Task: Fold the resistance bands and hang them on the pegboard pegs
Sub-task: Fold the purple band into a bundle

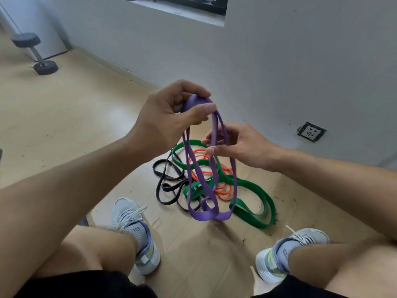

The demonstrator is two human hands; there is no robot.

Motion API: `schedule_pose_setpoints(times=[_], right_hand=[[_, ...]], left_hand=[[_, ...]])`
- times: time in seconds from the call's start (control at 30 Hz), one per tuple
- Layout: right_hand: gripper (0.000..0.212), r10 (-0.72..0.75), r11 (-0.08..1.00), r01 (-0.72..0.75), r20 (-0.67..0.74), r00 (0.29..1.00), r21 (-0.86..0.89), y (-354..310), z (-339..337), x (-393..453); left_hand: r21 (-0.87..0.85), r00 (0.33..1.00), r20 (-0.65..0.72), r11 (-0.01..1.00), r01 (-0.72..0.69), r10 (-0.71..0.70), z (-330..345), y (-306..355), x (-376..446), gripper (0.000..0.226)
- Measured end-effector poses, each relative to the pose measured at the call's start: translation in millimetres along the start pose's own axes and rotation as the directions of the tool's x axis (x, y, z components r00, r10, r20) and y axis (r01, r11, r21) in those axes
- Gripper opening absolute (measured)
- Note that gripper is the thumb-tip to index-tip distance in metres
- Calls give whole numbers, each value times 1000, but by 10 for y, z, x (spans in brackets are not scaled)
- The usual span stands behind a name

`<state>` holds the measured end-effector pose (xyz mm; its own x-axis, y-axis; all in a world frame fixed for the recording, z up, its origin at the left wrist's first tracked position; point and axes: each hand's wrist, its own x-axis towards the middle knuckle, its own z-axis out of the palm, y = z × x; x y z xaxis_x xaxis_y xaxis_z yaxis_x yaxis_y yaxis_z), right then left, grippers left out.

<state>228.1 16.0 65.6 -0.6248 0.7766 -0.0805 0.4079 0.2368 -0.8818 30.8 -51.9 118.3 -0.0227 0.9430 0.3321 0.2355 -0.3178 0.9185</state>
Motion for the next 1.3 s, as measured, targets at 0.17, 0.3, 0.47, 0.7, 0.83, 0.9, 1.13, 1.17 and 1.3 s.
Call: schedule_pose_setpoints(times=[0.17, 0.3, 0.47, 0.7, 0.83, 0.9, 1.13, 1.17, 1.3], right_hand=[[33, -84, 996, 86, -90, 992, 12, -34, -64, -65], [25, -136, 991, 134, -108, 985, -22, -96, -91, -103], [23, -155, 987, 150, -112, 982, -54, -138, -102, -137], [34, -75, 997, 74, -32, 997, -36, -101, 9, -79], [28, 55, 996, -51, 53, 997, -68, 24, 156, -1], [33, 54, 995, -48, 78, 995, -84, 81, 231, 14], [49, 0, 993, 7, 55, 999, -121, 207, 417, 89], [49, -6, 995, 13, 61, 998, -103, 214, 441, 93], [48, -10, 1000, 11, 75, 997, -3, 254, 555, 96]], left_hand=[[79, 1000, 12, 997, 27, -28, -32, 68, -1, 52], [111, 999, 26, 993, 44, -48, -56, 46, 9, 57], [79, 998, 24, 995, 61, -63, -96, 59, 10, 60], [-54, 994, 34, 993, 101, -99, -64, 158, 5, 55], [-118, 995, 24, 988, 102, -100, 32, 225, 15, 57], [-155, 994, 9, 982, 112, -112, 68, 242, 28, 58], [-199, 992, -34, 973, 113, -122, 170, 231, 57, 47], [-213, 991, -43, 971, 112, -124, 183, 234, 62, 47], [-305, 985, -99, 946, 107, -143, 246, 245, 103, 44]])
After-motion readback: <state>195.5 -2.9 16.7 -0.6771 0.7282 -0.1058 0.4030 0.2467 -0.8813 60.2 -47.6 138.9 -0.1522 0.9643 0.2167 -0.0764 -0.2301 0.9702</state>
